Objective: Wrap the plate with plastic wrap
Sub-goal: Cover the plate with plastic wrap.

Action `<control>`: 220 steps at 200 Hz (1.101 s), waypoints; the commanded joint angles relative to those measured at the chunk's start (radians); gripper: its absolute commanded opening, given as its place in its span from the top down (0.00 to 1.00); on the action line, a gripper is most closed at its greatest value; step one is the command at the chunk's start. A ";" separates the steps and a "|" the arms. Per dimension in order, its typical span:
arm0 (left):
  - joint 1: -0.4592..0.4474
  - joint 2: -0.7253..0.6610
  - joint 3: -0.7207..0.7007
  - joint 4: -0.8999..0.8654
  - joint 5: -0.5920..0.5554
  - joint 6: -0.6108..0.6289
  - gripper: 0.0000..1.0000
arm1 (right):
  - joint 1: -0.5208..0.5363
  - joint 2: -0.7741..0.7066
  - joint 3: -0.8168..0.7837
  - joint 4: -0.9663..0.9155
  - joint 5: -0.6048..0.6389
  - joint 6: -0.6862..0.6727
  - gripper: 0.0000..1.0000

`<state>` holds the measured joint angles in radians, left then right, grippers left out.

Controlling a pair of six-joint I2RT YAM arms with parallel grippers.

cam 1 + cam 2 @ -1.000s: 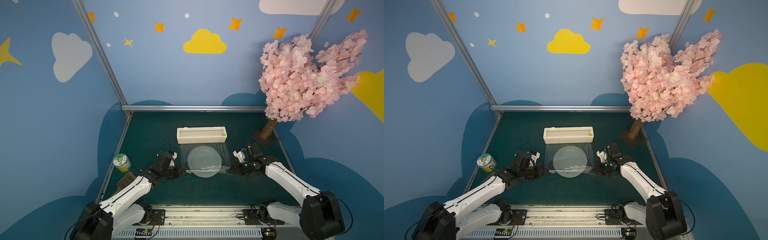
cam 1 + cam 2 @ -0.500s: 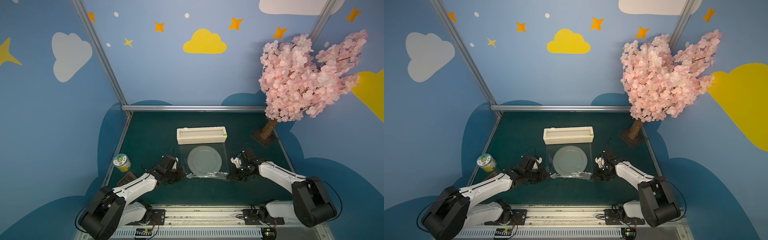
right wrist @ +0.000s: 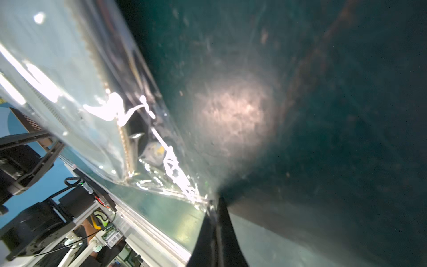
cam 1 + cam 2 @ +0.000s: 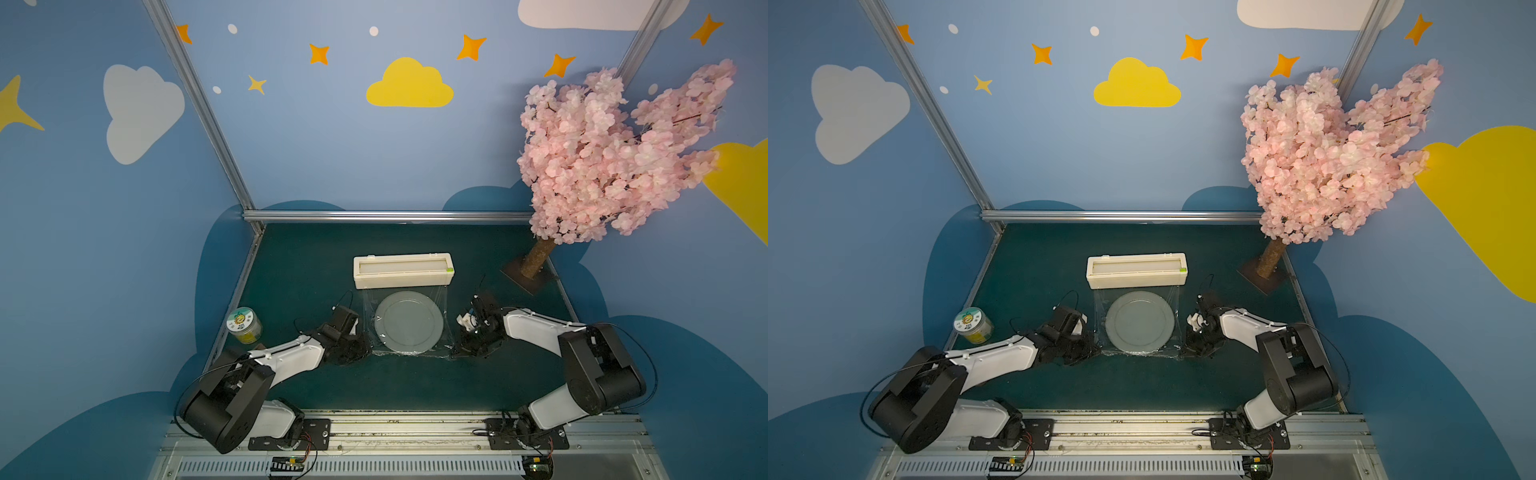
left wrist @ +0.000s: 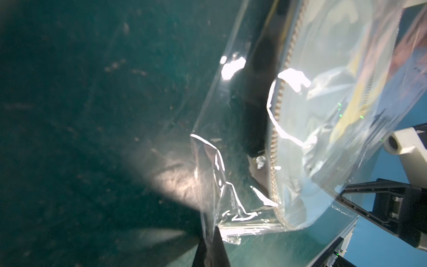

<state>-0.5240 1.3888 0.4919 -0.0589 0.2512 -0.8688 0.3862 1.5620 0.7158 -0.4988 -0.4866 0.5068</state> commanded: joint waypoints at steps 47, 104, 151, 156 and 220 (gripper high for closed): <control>0.010 0.064 0.032 -0.060 -0.072 -0.032 0.97 | 0.006 0.068 0.033 0.056 0.118 0.019 0.98; 0.007 -0.055 0.085 -0.295 -0.172 0.004 0.67 | 0.006 -0.067 0.017 -0.068 0.135 -0.020 0.46; 0.000 -0.197 0.167 -0.503 -0.253 0.046 0.53 | 0.005 -0.167 0.041 -0.186 0.133 -0.027 0.43; -0.002 -0.214 0.180 -0.521 -0.256 0.054 0.52 | 0.008 -0.180 0.047 -0.195 0.124 -0.024 0.43; -0.005 -0.211 0.140 -0.167 -0.011 -0.106 0.48 | 0.058 -0.202 0.000 0.016 -0.052 0.179 0.39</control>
<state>-0.5266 1.1038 0.6842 -0.4065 0.1253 -0.8745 0.4175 1.3254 0.7517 -0.6117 -0.4644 0.5735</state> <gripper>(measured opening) 0.520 0.609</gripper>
